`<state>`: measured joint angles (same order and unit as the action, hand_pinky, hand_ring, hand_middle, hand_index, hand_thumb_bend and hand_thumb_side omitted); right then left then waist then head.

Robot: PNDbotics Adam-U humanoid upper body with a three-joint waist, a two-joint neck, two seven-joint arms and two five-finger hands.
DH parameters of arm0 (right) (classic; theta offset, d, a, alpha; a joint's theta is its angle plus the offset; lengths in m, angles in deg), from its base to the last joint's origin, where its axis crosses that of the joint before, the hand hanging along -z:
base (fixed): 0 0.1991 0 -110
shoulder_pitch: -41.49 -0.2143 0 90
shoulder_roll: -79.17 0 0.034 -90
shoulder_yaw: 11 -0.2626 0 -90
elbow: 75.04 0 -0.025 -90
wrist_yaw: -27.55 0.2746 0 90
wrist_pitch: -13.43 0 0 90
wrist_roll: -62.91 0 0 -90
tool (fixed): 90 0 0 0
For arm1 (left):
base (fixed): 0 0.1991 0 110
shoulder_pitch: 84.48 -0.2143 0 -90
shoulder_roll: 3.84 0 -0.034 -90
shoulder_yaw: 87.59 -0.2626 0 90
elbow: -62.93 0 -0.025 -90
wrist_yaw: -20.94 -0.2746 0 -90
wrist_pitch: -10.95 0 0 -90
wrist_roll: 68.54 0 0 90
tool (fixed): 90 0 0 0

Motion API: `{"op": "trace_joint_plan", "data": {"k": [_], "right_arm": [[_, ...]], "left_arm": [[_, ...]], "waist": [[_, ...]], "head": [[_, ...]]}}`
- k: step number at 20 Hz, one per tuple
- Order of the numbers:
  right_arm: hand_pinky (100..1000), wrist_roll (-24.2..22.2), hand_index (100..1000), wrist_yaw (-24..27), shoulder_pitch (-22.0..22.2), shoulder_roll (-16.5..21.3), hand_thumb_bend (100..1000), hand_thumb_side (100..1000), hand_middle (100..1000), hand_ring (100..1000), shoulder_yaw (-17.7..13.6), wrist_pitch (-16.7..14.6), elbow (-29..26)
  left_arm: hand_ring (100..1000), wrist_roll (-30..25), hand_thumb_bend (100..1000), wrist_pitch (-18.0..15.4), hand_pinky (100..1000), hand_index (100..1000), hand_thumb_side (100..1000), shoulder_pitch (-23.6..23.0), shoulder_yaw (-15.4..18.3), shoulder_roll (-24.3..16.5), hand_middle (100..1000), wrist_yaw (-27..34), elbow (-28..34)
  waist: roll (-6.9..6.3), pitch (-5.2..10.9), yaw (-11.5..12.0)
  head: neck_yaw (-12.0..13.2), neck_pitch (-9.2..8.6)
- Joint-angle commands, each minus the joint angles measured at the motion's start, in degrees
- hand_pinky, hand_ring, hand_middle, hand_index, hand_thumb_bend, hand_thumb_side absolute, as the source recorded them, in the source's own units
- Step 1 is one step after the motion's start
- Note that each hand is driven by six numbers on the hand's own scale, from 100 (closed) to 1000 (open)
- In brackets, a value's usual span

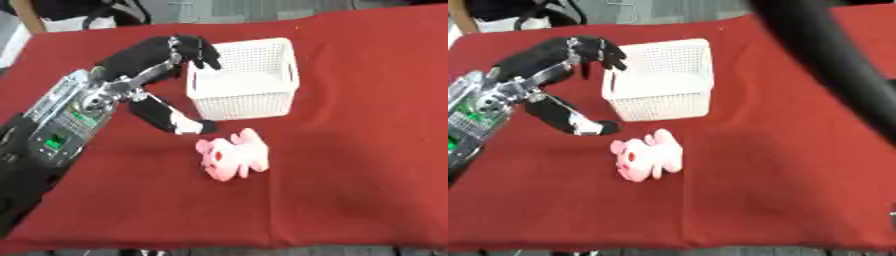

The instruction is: Pick up objects on the table and place them in the box.

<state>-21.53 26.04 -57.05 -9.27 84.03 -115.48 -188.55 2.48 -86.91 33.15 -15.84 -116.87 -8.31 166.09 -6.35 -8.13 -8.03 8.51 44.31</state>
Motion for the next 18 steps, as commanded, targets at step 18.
{"op": "trace_joint_plan", "data": {"k": [18], "right_arm": [[632, -0.41, 853, 0.69, -0.06, 1.63, 100, 702, 821, 801, -0.03, 0.54, -1.08]], "left_arm": [[599, -12.43, 481, 5.53, 343, 794, 658, 13.16, -5.25, 5.34, 773, -0.90, -7.80]], "waist": [[-0.86, 1.49, -0.62]], "head": [[-0.97, -0.20]]}}
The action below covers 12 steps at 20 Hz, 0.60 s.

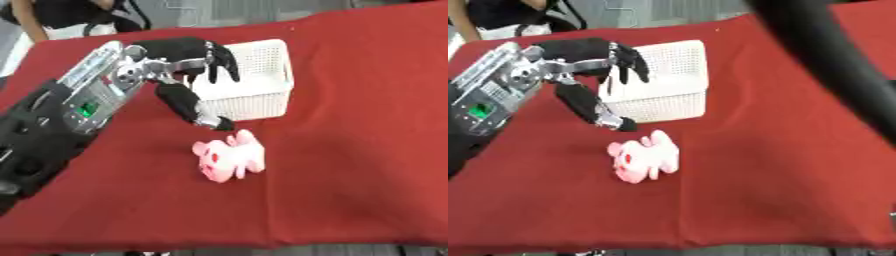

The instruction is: Pick up objects on the table and place them in the box.

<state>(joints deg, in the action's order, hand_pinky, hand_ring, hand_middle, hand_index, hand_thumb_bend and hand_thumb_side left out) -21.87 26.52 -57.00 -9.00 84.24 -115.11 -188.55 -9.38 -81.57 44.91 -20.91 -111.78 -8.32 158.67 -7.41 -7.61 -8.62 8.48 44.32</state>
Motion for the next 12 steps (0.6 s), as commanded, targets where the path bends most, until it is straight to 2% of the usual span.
{"op": "trace_joint_plan", "data": {"k": [1, 8, 12], "right_arm": [[632, -0.06, 853, 0.26, -0.14, 1.39, 100, 702, 822, 801, -0.25, 0.17, -1.08], [632, -0.06, 854, 0.36, -0.26, 1.51, 100, 701, 822, 802, -0.37, 0.25, -1.08], [632, -0.10, 854, 0.34, -0.27, 1.57, 100, 701, 822, 802, -0.38, 0.23, -1.08]], "left_arm": [[598, -0.74, 480, 0.17, 343, 793, 660, 1.63, -0.56, 0.44, 765, -0.94, -0.20], [593, -2.47, 473, 0.75, 339, 788, 676, 0.95, -1.94, -0.45, 694, -0.74, 6.87], [593, -3.85, 478, 1.52, 341, 787, 687, 0.52, -2.66, -1.37, 688, -0.28, 10.20]], "waist": [[0.15, 0.99, -0.05], [0.04, 0.93, -0.12], [0.03, 0.87, -0.09]], "head": [[-1.03, -0.21], [-1.58, -0.21], [-1.55, -0.21]]}}
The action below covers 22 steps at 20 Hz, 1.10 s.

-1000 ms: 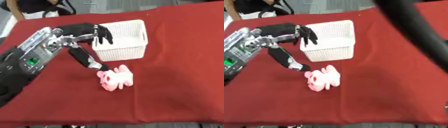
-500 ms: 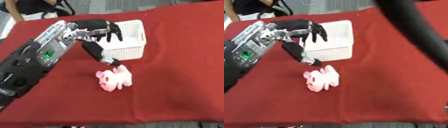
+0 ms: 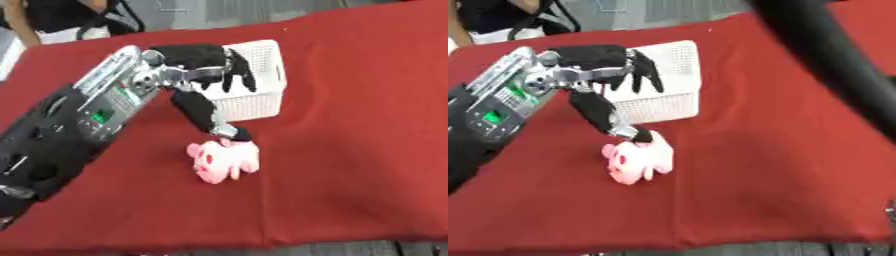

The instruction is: Pick up objects on the table and place them in the box.

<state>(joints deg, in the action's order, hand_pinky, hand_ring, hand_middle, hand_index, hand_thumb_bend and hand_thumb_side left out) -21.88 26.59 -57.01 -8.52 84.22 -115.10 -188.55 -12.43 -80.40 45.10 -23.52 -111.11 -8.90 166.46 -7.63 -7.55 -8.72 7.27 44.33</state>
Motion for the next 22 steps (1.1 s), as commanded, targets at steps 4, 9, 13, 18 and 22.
{"op": "trace_joint_plan", "data": {"k": [4, 9, 13, 18, 22], "right_arm": [[631, -0.12, 854, 0.22, -0.25, 1.09, 100, 701, 822, 802, -0.36, 0.24, -1.08], [631, -0.17, 855, 0.12, -0.33, 1.04, 100, 700, 822, 802, -0.32, 0.27, -1.08], [631, -0.20, 855, 0.08, -0.44, 0.98, 100, 700, 822, 802, -0.31, 0.24, -1.08], [631, -0.24, 855, -0.03, -0.54, 0.93, 100, 700, 822, 802, -0.33, 0.16, -1.08], [631, -0.21, 855, -0.06, -0.73, 0.84, 100, 699, 822, 802, -0.34, 0.03, -1.08]], "left_arm": [[593, -2.03, 479, 0.84, 346, 787, 700, -0.02, -0.79, -2.97, 688, 0.82, 3.85], [593, -3.16, 474, 1.17, 352, 786, 719, -1.16, -1.88, -3.74, 689, 1.20, 3.85], [584, -3.09, 465, 1.33, 340, 781, 732, -2.50, -2.26, -3.77, 680, 0.98, 2.60], [580, -2.42, 449, 1.88, 333, 781, 748, -4.15, -2.24, -3.05, 676, 1.51, 0.86], [584, -1.80, 447, 2.30, 336, 784, 754, -5.33, -1.88, -1.70, 678, 1.03, -1.75]], "waist": [[0.22, 0.67, 0.07], [0.17, 0.39, 0.08], [0.18, 0.15, 0.01], [0.19, -0.16, -0.06], [0.28, -0.45, -0.30]], "head": [[-0.30, -0.21], [-0.31, -0.21], [-0.32, -0.21], [-0.35, -0.21], [-0.23, -0.21]]}}
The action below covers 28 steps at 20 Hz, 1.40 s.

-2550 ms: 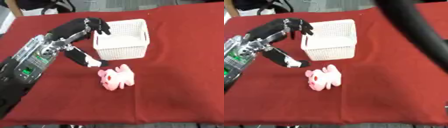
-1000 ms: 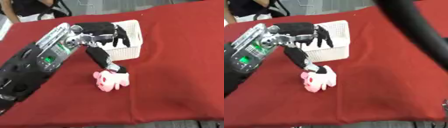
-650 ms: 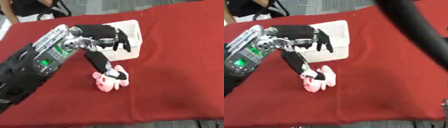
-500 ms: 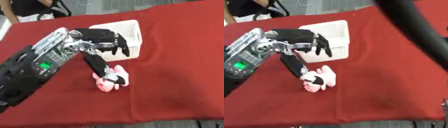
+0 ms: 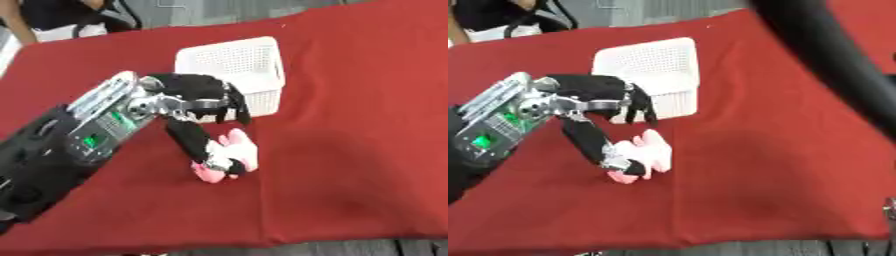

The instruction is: Pick up objects on the table and place them in the box.

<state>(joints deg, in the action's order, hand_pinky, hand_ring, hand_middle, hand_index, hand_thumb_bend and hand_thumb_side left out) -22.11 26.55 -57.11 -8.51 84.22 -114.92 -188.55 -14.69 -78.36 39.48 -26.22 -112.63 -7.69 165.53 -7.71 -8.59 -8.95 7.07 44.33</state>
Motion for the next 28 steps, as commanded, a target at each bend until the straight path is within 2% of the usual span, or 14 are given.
{"op": "trace_joint_plan", "data": {"k": [1, 15, 28], "right_arm": [[631, 0.02, 855, -0.03, -0.68, 0.81, 100, 699, 823, 803, -0.35, -0.19, -1.08], [631, -0.09, 854, -0.06, -1.00, 0.68, 100, 698, 823, 803, -0.35, -0.55, -1.08], [631, -0.12, 855, -0.14, -1.26, 0.61, 100, 699, 824, 803, -0.43, -0.69, -1.08]], "left_arm": [[586, 0.66, 450, 0.27, 339, 784, 756, 0.18, 0.88, 0.07, 680, -0.45, -1.64], [616, 2.70, 456, -2.48, 381, 800, 768, -0.56, 2.17, 2.83, 701, -5.97, -9.79], [609, 2.63, 404, -2.94, 371, 802, 796, -1.21, 2.17, 5.71, 696, -5.97, -11.49]], "waist": [[0.40, 0.53, -0.12], [0.63, -0.10, -0.49], [0.62, -0.59, -0.82]], "head": [[0.03, -0.21], [0.46, -0.21], [0.44, -0.21]]}}
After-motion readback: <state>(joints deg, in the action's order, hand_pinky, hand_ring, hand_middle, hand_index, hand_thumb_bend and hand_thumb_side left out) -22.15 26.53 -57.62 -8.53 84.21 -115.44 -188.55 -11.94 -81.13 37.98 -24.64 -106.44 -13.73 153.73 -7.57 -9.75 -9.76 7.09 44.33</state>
